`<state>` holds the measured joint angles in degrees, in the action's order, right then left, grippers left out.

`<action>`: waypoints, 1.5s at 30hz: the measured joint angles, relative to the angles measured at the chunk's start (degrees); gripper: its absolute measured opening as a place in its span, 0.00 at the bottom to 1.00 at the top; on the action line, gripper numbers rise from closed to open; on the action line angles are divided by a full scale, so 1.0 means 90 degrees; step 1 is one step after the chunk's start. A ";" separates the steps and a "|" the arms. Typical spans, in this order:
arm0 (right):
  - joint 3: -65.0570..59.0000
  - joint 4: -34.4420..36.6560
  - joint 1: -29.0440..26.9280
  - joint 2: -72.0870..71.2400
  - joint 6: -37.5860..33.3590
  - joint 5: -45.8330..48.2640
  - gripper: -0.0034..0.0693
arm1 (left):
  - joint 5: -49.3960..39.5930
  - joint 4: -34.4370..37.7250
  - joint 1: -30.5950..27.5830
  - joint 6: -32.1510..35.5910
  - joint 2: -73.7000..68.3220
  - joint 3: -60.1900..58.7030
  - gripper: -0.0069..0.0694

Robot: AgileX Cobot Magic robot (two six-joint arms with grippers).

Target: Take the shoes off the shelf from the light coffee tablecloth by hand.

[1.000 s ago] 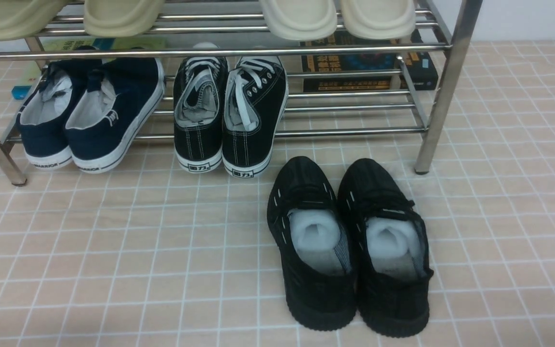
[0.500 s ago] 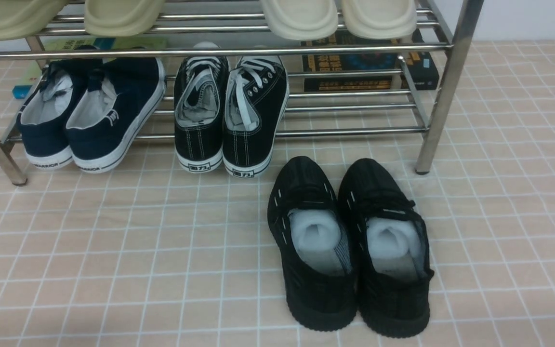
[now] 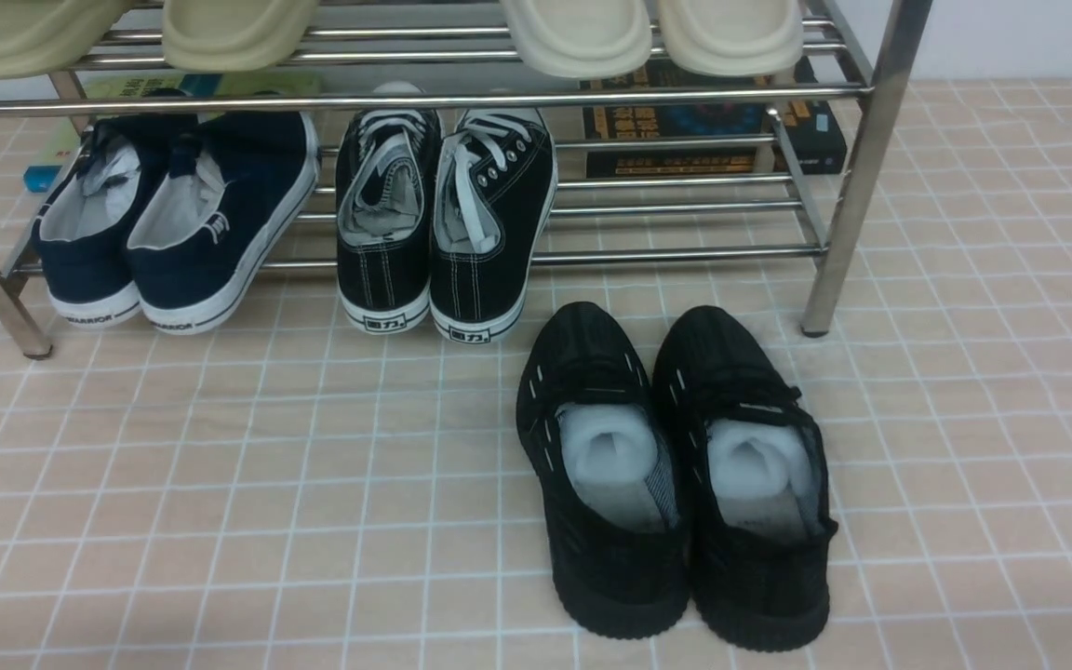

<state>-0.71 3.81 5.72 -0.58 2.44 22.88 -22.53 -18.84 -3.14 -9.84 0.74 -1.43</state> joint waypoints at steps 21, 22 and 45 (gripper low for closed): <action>0.0000 0.0000 -0.0751 -0.0005 0.0000 -0.0005 0.15 | 0.0000 0.0000 0.0000 0.0000 0.0000 0.0000 0.41; 0.0000 0.0000 -0.0756 -0.0005 0.0000 -0.0005 0.16 | 0.0000 0.0000 0.0000 0.0000 0.0000 0.0000 0.41; 0.0000 0.0000 -0.0763 -0.0005 0.0000 -0.0005 0.18 | 0.0000 0.0000 0.0000 0.0000 0.0000 0.0000 0.40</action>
<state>-0.71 3.81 -1.15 -0.62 2.44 22.84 -22.53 -18.84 -3.14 -9.84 0.74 -1.43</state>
